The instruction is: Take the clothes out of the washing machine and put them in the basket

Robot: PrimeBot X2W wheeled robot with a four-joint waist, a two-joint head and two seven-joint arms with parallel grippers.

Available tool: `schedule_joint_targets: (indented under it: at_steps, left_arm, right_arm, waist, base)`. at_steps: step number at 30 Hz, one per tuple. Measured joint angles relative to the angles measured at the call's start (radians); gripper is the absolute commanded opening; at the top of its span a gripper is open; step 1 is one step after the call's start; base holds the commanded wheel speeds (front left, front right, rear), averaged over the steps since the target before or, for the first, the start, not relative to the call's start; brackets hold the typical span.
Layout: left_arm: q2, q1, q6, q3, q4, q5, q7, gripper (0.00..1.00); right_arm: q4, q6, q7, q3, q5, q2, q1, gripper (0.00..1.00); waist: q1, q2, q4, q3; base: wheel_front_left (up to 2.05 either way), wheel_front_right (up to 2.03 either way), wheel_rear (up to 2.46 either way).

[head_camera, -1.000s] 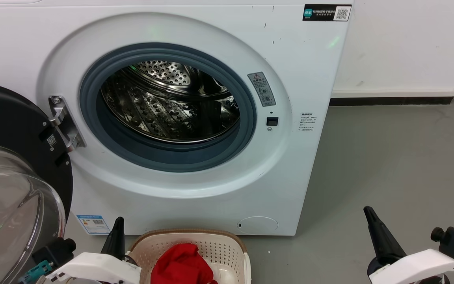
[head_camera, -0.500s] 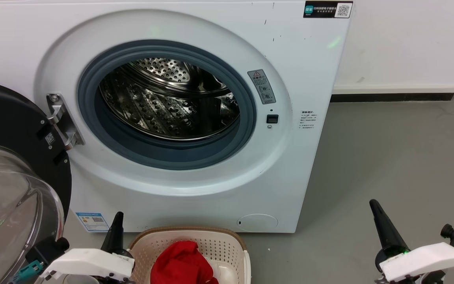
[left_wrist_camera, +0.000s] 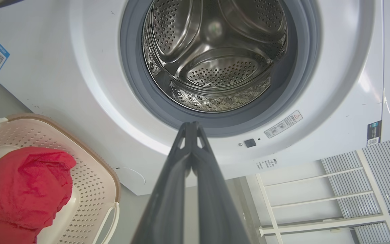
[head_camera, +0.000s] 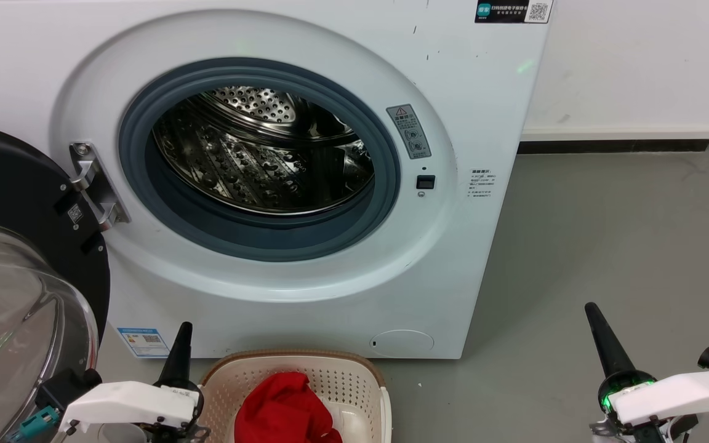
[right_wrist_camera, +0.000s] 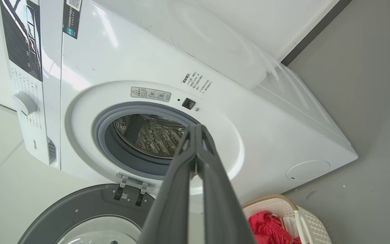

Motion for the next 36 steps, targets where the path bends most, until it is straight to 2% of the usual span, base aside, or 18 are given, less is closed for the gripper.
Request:
schedule_joint_targets:
  at_steps: [36]
  left_arm:
    - [-0.016,-0.047,-0.044,0.045,0.023,-0.326,0.053,0.0]
  right_arm:
    - [0.075,0.0,0.019,-0.046,0.345,0.0,-0.071,0.0]
  waist:
    - [0.0,0.0,-0.002,0.03]
  base:
    - [0.0,0.0,0.0]
